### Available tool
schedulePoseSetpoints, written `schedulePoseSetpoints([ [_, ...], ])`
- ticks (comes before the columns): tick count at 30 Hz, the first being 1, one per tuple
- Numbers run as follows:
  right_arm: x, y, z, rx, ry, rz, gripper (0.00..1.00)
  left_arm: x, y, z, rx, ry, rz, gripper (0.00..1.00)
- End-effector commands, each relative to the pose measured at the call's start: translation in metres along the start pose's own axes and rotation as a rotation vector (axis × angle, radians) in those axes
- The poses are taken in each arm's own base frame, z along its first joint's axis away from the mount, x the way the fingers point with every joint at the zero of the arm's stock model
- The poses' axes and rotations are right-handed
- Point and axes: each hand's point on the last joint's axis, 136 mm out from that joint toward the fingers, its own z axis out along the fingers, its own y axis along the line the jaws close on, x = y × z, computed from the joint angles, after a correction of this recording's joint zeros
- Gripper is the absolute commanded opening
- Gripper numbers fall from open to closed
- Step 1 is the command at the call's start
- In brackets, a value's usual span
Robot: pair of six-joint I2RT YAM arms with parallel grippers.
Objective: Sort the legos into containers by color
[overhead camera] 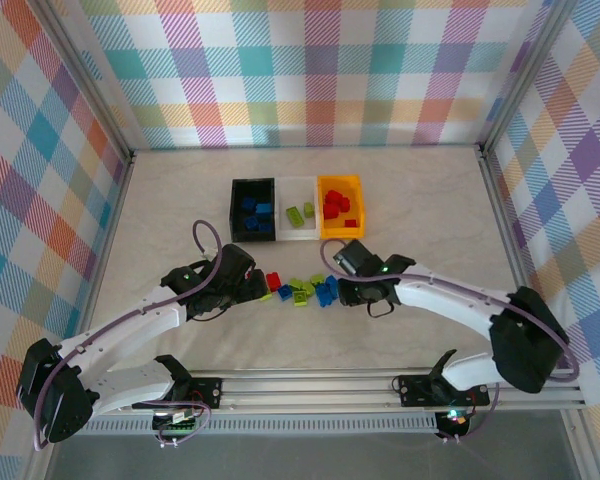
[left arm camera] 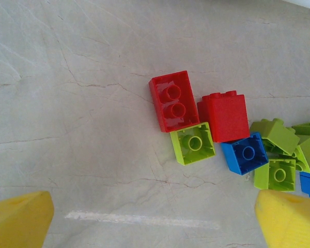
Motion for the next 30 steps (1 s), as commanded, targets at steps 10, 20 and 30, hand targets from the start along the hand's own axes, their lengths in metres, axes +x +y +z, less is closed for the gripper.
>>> schedulePoseSetpoints([
  [10, -0.187, -0.034, 0.027, 0.037, -0.170, 0.135, 0.32, -0.002, 0.004, -0.005, -0.026, 0.004, 0.003, 1.00],
  [20, -0.229, -0.056, 0.075, 0.078, -0.123, 0.207, 0.49, 0.000, 0.005, 0.001, -0.037, 0.019, -0.003, 1.00],
  [30, -0.223, -0.025, 0.012, -0.048, -0.235, 0.167, 0.73, -0.014, -0.014, 0.020, 0.024, 0.050, -0.039, 0.96],
])
